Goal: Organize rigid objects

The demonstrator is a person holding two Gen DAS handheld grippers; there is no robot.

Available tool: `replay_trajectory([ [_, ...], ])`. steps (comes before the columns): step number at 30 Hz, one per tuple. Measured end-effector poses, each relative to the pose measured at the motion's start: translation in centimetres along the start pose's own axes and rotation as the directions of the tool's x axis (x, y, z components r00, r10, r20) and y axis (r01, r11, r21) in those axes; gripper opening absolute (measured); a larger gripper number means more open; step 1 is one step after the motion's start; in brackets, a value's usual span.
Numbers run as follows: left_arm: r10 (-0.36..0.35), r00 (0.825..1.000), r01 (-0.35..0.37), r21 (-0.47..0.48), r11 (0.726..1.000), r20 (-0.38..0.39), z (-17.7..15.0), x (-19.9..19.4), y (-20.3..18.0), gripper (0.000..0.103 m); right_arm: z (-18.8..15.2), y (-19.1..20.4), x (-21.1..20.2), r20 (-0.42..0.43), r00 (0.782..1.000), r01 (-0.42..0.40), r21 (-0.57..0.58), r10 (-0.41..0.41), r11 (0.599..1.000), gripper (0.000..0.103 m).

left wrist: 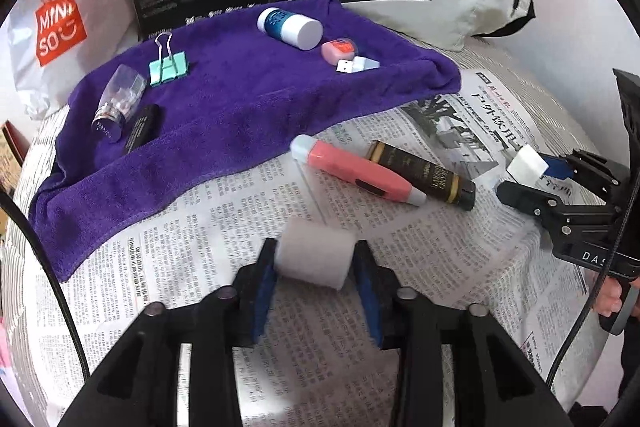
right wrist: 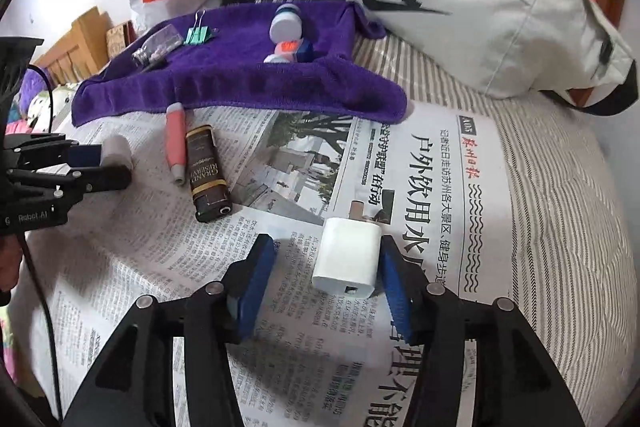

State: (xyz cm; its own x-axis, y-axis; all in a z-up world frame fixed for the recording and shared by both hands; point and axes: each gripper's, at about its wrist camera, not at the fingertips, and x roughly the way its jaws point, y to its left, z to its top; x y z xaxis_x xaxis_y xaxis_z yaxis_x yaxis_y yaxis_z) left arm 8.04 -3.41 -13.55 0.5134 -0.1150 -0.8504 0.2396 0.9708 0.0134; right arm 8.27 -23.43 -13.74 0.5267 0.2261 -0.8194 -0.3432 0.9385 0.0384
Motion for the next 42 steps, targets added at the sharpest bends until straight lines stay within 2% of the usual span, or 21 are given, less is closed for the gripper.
replay_trajectory([
  [3, 0.014, 0.999, -0.015, 0.011, 1.0, 0.045, -0.62, -0.08, -0.42, 0.046, -0.52, -0.08, -0.13, 0.042, 0.999, -0.004, 0.01, 0.004, 1.0, 0.056],
  [6, 0.015, 0.996, -0.016, 0.01, 1.0, 0.092, -1.14, -0.15, -0.48, 0.048, -0.46, -0.03, -0.09, 0.044, 0.999, -0.01, 0.008, 0.01, 1.0, 0.059],
  [17, 0.019, 0.995, -0.02, 0.011, 1.0, 0.093, -0.99, -0.07, -0.64, 0.048, -0.43, 0.28, 0.05, 0.044, 0.999, -0.003, -0.007, 0.004, 1.0, 0.06],
  [19, 0.011, 0.996, -0.012, 0.014, 1.0, 0.092, -1.03, -0.07, -0.72, 0.051, -0.43, 0.27, 0.04, 0.044, 0.999, -0.005, -0.006, 0.005, 1.0, 0.06],
  [21, -0.003, 0.996, 0.001, 0.028, 1.0, 0.087, -0.96, 0.08, -1.02, 0.059, -0.44, 0.25, 0.05, 0.044, 0.999, -0.005, -0.007, 0.005, 1.0, 0.06],
  [23, -0.001, 0.996, -0.002, 0.034, 0.999, 0.087, -1.02, 0.01, -1.11, 0.06, -0.46, 0.18, 0.02, 0.045, 0.999, -0.008, -0.005, 0.008, 1.0, 0.061],
  [27, -0.002, 0.996, -0.001, 0.031, 1.0, 0.088, -0.99, 0.0, -1.12, 0.06, -0.45, 0.28, 0.06, 0.042, 0.999, -0.025, -0.012, 0.026, 1.0, 0.067],
  [37, -0.015, 0.995, 0.015, -0.004, 1.0, 0.098, -0.91, -0.24, -0.44, 0.058, -0.47, 0.18, 0.0, 0.045, 0.999, -0.025, -0.007, 0.025, 1.0, 0.068],
  [39, 0.0, 0.995, 0.001, -0.009, 1.0, 0.1, -0.91, -0.27, -0.39, 0.053, -0.5, 0.14, -0.05, 0.047, 0.999, -0.023, -0.004, 0.023, 1.0, 0.068],
  [42, 0.026, 0.994, -0.023, -0.022, 0.999, 0.102, -0.89, -0.28, -0.27, 0.044, -0.48, -0.16, -0.11, 0.051, 0.998, 0.036, 0.025, -0.037, 0.999, 0.065],
])
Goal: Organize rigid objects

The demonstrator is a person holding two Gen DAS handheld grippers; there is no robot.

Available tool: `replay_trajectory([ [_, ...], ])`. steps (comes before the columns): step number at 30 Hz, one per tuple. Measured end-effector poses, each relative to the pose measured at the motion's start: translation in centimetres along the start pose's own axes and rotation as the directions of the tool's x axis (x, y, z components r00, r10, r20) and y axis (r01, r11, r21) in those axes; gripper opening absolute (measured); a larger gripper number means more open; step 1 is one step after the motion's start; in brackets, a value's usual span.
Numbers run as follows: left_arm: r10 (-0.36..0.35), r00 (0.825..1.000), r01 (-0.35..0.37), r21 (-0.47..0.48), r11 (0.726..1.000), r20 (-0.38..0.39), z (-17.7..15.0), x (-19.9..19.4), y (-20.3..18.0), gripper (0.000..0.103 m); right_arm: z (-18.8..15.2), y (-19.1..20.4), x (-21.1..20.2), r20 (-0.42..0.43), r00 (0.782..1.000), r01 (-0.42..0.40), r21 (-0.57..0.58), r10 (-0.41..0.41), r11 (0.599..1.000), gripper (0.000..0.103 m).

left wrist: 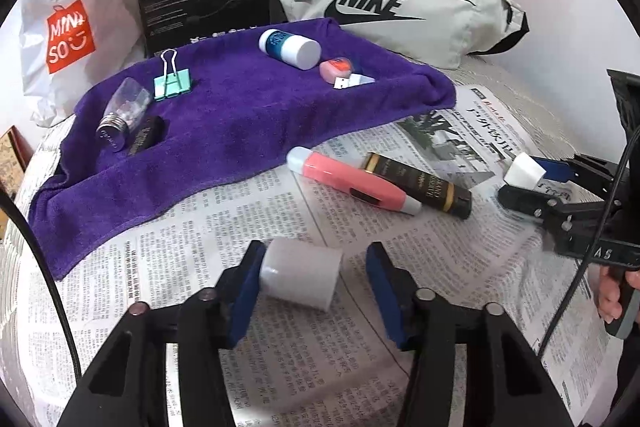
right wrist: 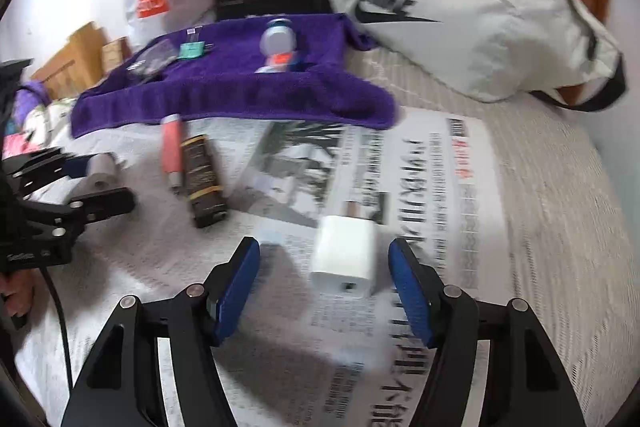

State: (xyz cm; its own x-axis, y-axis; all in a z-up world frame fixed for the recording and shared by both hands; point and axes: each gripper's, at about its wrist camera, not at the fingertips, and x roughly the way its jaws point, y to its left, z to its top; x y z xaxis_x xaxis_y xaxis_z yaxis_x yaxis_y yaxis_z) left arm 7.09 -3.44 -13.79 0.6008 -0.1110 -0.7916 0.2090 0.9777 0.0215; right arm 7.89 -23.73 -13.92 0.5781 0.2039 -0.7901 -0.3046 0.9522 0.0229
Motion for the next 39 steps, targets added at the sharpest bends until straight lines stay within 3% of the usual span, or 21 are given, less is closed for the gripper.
replay_trajectory([
  [1, 0.002, 1.0, -0.002, -0.006, 1.0, 0.001, 0.0, 0.0, 0.1, 0.043, 0.0, -0.3, 0.0, 0.001, 1.0, -0.006, 0.016, 0.006, 1.0, 0.064],
  [3, -0.004, 1.0, 0.004, -0.022, 1.0, 0.006, 0.0, -0.1, 0.4, 0.035, 0.0, -0.8, -0.1, 0.007, 1.0, -0.007, 0.04, 0.007, 0.999, 0.051],
  [5, -0.022, 1.0, 0.022, -0.036, 0.999, 0.009, 0.1, -0.2, 0.7, 0.035, -0.1, -1.4, -0.2, 0.013, 1.0, 0.001, 0.073, -0.002, 0.997, 0.039],
  [10, -0.042, 0.999, 0.042, -0.049, 0.998, 0.001, 0.1, -0.3, 1.0, 0.035, 0.1, -2.2, -0.3, 0.003, 0.999, -0.043, 0.096, 0.043, 0.994, 0.027],
  [16, -0.108, 0.994, 0.105, -0.127, 0.986, -0.014, 0.1, -0.6, 2.3, 0.035, 0.1, -1.7, -0.5, -0.018, 0.996, -0.086, 0.081, 0.088, 0.993, 0.026],
  [27, -0.099, 0.995, 0.098, -0.185, 0.978, 0.002, 1.6, -3.2, 4.2, 0.035, 0.8, -0.5, -1.6, -0.045, 0.987, -0.151, 0.038, 0.153, 0.988, 0.026],
  [33, -0.07, 0.997, 0.072, -0.193, 0.979, 0.016, 3.2, -4.7, 5.9, 0.035, 3.3, 0.3, -2.4, -0.042, 0.981, -0.187, 0.017, 0.188, 0.982, 0.026],
  [39, -0.033, 0.999, 0.038, -0.203, 0.978, 0.028, 5.3, -5.6, 8.5, 0.035, 8.2, 2.1, -2.2, -0.027, 0.972, -0.236, -0.028, 0.235, 0.971, 0.026],
])
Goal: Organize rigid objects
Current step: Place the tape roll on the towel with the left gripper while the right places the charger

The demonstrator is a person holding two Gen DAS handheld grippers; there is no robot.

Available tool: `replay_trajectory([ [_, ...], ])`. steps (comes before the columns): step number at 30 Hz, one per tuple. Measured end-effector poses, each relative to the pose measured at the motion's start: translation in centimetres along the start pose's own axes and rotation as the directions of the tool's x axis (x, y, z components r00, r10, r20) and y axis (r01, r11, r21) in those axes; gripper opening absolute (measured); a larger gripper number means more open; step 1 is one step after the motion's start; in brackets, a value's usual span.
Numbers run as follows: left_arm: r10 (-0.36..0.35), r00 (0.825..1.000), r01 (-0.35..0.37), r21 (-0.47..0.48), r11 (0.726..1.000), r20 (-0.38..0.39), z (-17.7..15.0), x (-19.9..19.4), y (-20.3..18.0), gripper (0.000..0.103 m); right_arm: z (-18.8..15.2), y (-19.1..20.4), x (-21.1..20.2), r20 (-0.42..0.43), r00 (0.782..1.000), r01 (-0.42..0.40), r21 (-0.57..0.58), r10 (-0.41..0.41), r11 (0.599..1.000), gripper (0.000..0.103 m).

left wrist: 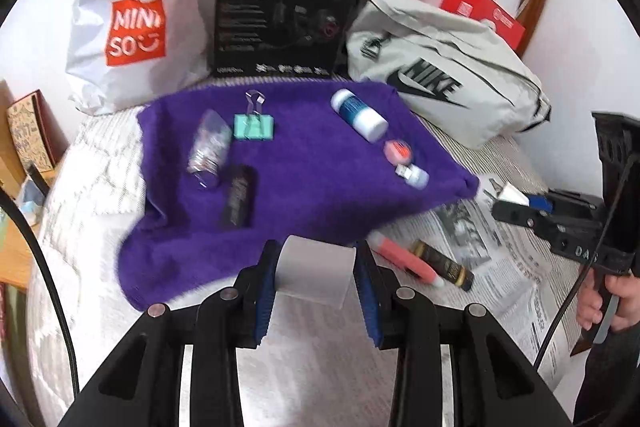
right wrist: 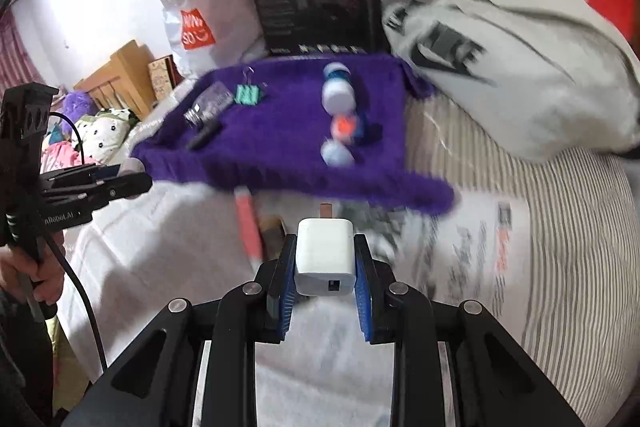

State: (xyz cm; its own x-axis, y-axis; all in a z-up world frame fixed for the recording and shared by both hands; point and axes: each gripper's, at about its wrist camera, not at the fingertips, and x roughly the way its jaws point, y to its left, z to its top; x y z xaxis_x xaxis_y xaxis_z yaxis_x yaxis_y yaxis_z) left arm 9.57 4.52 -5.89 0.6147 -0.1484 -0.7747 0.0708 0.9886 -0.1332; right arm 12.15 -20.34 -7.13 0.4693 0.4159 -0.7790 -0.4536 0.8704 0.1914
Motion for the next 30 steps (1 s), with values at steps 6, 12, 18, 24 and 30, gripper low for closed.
replay_trajectory([
  [6, 0.024, 1.0, -0.024, -0.024, 0.999, -0.002, 1.6, -0.1, 2.2, 0.035, 6.0, 1.6, 3.8, -0.001, 0.998, -0.07, -0.033, 0.07, 0.997, 0.026],
  [12, 0.014, 1.0, -0.015, -0.054, 0.998, -0.007, 2.1, 0.3, 4.3, 0.035, 9.6, 2.5, 10.1, -0.057, 0.997, -0.05, -0.066, 0.046, 0.997, 0.026],
  [18, -0.007, 1.0, 0.005, -0.058, 0.998, -0.026, 2.3, 1.6, 4.9, 0.035, 10.5, 2.4, 14.5, -0.101, 0.994, 0.022, -0.095, -0.031, 0.995, 0.026],
  [24, -0.023, 0.999, 0.02, -0.054, 0.998, -0.046, 2.6, 2.8, 5.0, 0.035, 10.9, 3.0, 16.1, -0.117, 0.991, 0.054, -0.139, -0.071, 0.989, 0.026],
  [30, -0.024, 0.998, 0.021, -0.058, 0.998, -0.057, 3.1, 3.7, 5.3, 0.035, 11.0, 3.1, 16.1, -0.138, 0.988, 0.05, -0.157, -0.072, 0.986, 0.031],
])
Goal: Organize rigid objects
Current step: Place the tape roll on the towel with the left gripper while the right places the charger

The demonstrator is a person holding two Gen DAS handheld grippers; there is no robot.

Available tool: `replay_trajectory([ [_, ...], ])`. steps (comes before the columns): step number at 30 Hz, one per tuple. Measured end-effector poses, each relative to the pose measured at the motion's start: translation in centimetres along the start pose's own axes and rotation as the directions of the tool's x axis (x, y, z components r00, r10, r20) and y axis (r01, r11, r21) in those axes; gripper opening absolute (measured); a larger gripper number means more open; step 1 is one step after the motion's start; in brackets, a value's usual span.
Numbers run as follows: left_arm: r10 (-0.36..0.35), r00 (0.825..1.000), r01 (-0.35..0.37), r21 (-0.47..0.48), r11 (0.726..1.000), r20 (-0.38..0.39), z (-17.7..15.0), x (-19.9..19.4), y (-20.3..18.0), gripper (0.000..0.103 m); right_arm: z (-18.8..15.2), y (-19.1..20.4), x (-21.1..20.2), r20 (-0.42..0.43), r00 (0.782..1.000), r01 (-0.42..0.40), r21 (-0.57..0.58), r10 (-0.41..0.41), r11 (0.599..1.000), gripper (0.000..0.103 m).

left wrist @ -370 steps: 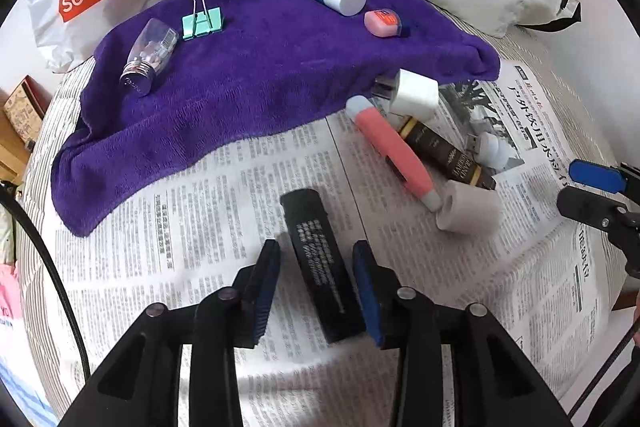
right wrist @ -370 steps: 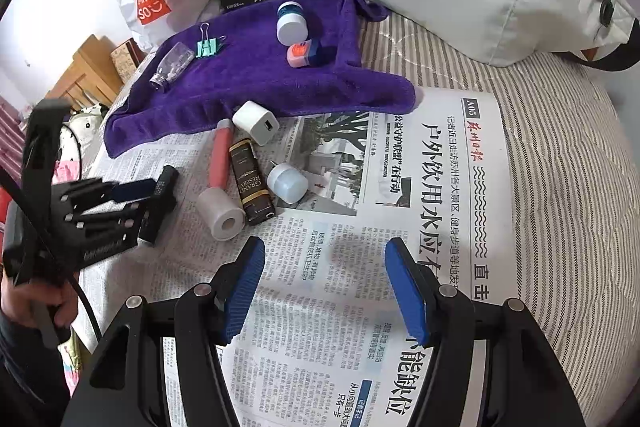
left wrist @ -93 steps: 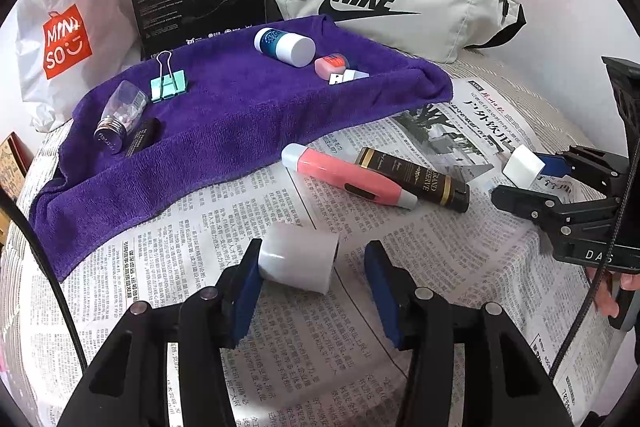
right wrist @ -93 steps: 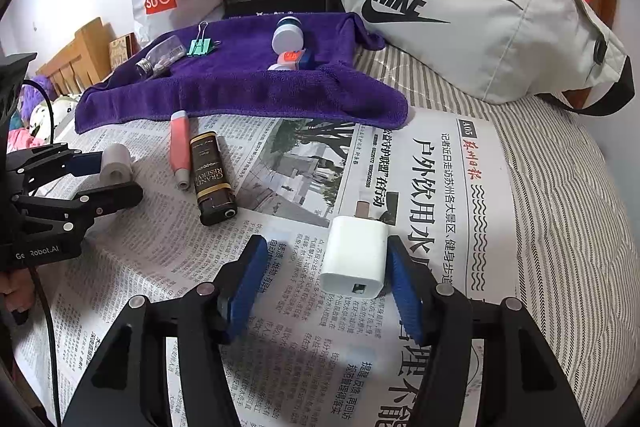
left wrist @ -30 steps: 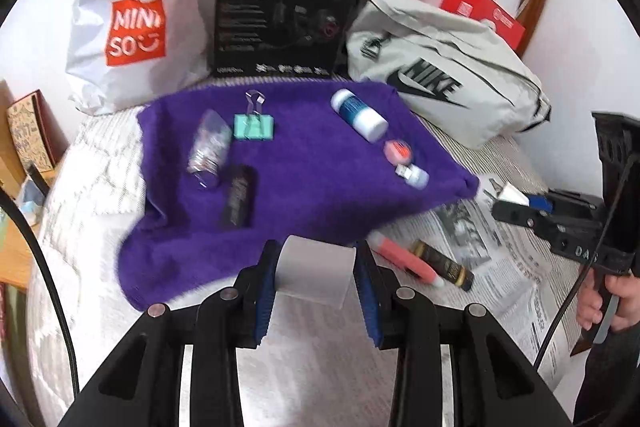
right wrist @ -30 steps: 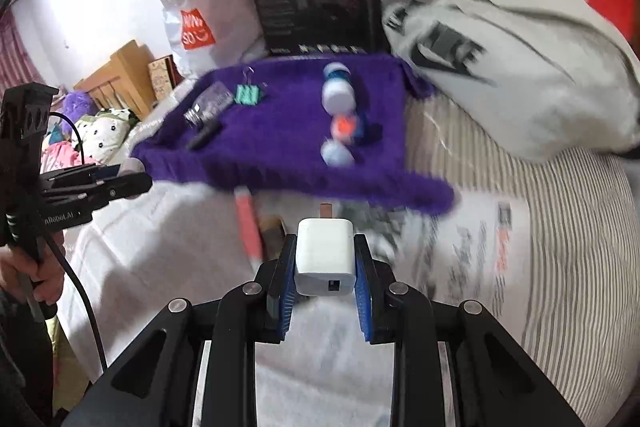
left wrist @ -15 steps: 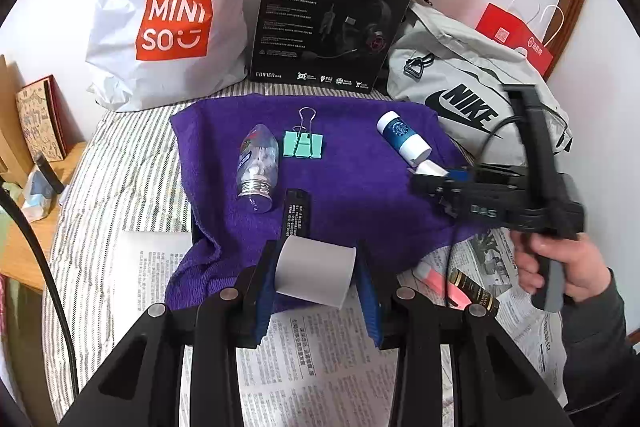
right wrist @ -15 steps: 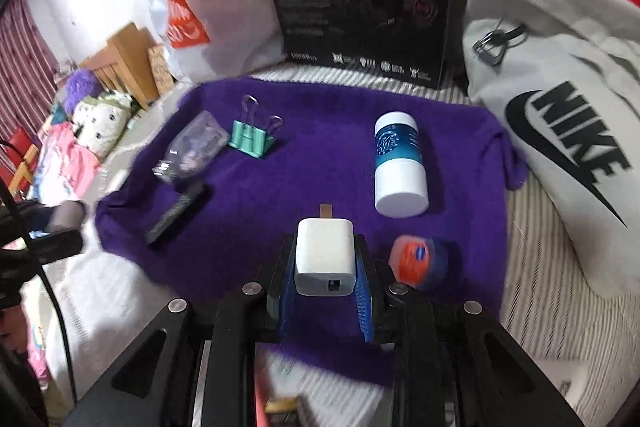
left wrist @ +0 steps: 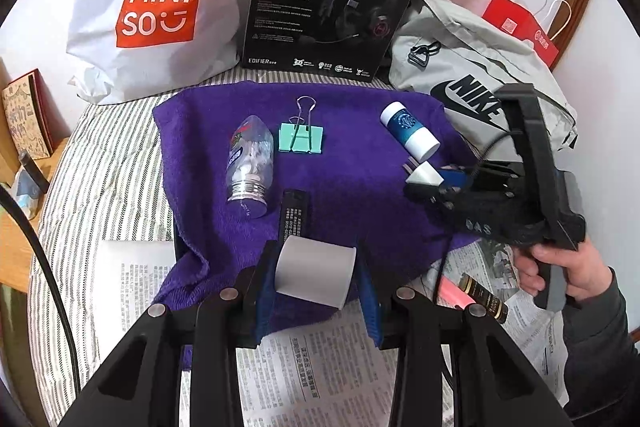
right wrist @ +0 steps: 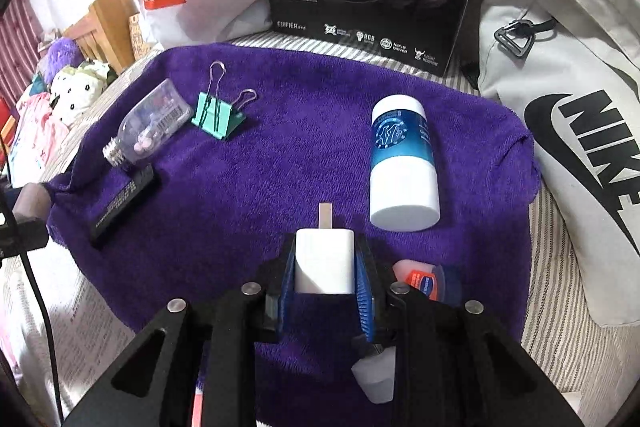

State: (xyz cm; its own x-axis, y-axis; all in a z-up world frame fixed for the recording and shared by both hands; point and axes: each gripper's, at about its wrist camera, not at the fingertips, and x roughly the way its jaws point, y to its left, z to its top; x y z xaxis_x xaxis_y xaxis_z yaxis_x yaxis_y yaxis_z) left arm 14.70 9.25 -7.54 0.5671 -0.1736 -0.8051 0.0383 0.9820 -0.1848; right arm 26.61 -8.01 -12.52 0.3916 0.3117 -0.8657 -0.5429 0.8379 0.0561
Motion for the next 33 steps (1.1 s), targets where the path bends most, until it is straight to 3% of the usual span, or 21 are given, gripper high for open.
replay_trajectory([
  [3, -0.002, 1.0, 0.002, -0.008, 1.0, -0.006, 0.4, 0.5, 0.1, 0.035, -0.2, 0.3, -0.2, -0.023, 1.0, -0.008, -0.033, 0.008, 0.999, 0.037],
  [9, 0.005, 1.0, -0.005, 0.012, 1.0, -0.018, 2.2, 2.1, -0.9, 0.035, -1.4, 0.0, -2.0, -0.028, 1.0, -0.002, -0.032, 0.001, 0.999, 0.039],
  [12, 0.01, 0.999, -0.009, 0.025, 1.0, -0.032, 3.4, 3.5, -1.8, 0.035, -2.0, -0.6, -3.5, -0.011, 1.0, -0.017, -0.016, 0.017, 1.0, 0.051],
  [21, 0.05, 0.997, -0.048, 0.04, 0.998, -0.058, 5.4, 8.1, -3.3, 0.035, -5.1, -3.1, -8.4, 0.079, 0.997, -0.013, 0.071, 0.007, 0.997, 0.052],
  [33, 0.16, 0.983, -0.149, 0.118, 0.982, -0.091, 6.6, 11.4, -4.2, 0.035, -10.0, -3.3, -12.2, 0.106, 0.994, -0.041, 0.111, 0.029, 0.993, 0.052],
])
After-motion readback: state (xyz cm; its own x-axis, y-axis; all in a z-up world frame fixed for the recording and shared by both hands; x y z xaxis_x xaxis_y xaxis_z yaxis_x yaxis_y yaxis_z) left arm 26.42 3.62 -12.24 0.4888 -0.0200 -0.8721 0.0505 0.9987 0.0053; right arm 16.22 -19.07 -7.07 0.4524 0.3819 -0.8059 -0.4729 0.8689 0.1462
